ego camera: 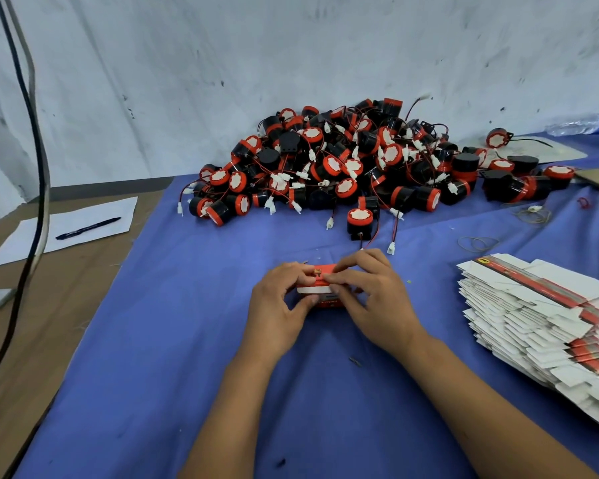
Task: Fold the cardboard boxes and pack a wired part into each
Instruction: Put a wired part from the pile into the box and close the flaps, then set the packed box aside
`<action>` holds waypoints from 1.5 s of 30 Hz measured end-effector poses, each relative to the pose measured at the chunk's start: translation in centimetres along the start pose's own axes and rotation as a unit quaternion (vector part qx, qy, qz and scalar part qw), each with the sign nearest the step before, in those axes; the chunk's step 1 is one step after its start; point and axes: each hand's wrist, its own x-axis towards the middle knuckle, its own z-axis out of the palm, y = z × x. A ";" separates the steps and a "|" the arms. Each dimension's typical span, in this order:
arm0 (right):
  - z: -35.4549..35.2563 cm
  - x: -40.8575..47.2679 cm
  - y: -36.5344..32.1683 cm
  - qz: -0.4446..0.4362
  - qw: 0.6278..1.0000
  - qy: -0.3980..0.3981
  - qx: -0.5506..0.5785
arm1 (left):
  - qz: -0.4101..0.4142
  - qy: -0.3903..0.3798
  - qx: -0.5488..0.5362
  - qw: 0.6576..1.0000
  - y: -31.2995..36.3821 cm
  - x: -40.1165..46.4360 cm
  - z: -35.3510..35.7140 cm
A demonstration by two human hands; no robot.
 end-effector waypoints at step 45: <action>-48.8 -15.9 -9.8 0.670 0.664 -0.023 -0.332 | 0.391 -0.408 -0.054 0.823 47.3 -2.3 29.2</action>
